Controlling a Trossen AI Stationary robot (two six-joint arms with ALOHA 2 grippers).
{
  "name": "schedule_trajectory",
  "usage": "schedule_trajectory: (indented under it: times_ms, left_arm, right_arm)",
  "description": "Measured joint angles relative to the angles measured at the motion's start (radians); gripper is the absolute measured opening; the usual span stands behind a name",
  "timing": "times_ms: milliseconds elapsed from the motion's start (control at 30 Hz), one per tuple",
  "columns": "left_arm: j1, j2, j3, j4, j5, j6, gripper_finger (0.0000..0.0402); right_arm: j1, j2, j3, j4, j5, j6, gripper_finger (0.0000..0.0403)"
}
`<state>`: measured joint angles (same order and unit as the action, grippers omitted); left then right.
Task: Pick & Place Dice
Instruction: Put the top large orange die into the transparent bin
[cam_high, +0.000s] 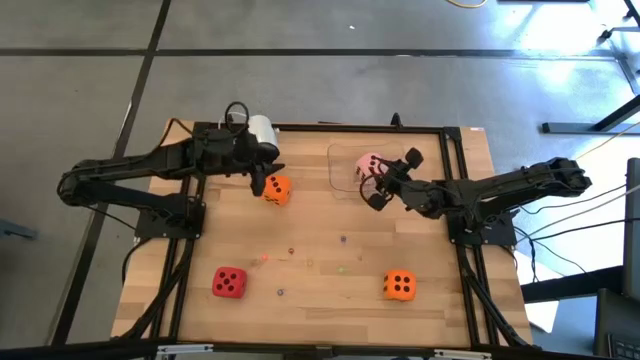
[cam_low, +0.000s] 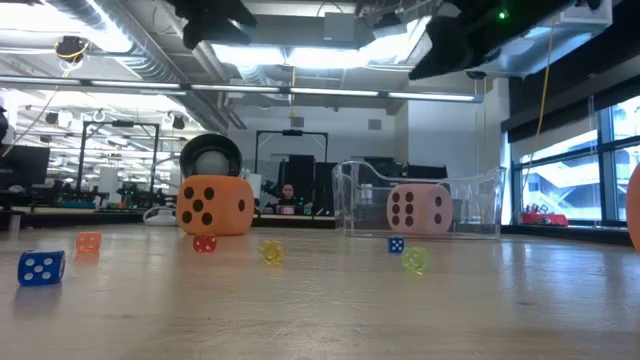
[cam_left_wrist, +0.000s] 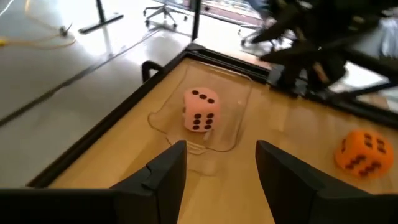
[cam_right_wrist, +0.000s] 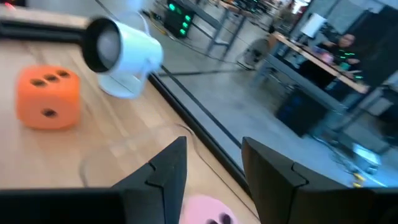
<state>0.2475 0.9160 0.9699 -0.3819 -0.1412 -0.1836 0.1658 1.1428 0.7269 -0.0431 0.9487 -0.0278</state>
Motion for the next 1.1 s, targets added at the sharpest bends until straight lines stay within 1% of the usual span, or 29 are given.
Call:
schedule_trajectory:
  times_ms: [100, 200, 300, 467, 533, 633, 800, 967, 1100]
  left_arm:
    - [-0.015, 0.021, 0.0, -0.022, -0.002, 0.085, 0.0186]
    - [-0.018, 0.063, 0.0, -0.081, -0.014, 0.164, 0.0184]
    - [-0.018, 0.126, 0.0, -0.172, -0.028, 0.203, 0.0183]
    - [-0.016, 0.266, 0.0, -0.284, -0.093, 0.295, 0.0182]
    - [-0.017, 0.319, 0.0, -0.298, -0.102, 0.326, 0.0183]
    - [-0.017, 0.384, 0.0, -0.299, -0.085, 0.382, 0.0182]
    - [-0.019, 0.459, 0.0, -0.303, -0.099, 0.48, 0.0182]
    - [-0.02, 0.494, 0.001, -0.301, -0.132, 0.51, 0.0193]
    - [-0.029, 0.482, 0.001, -0.3, -0.131, 0.503, 0.0217]
  right_arm:
    - [0.0, -0.008, 0.0, -0.069, 0.02, 0.036, 0.0153]
    - [0.0, -0.01, 0.0, -0.14, 0.02, 0.089, 0.0153]
    - [0.0, -0.01, 0.0, -0.202, 0.021, 0.144, 0.0153]
    - [0.0, -0.01, 0.0, -0.249, 0.023, 0.197, 0.0153]
    - [0.0, -0.01, 0.0, -0.25, 0.023, 0.2, 0.0153]
    - [0.0, -0.01, 0.0, -0.25, 0.023, 0.199, 0.0153]
    - [0.0, -0.01, 0.0, -0.25, 0.022, 0.188, 0.0153]
    - [0.0, -0.01, 0.0, -0.25, 0.02, 0.178, 0.0153]
    - [-0.001, -0.01, 0.0, -0.25, 0.02, 0.174, 0.0153]
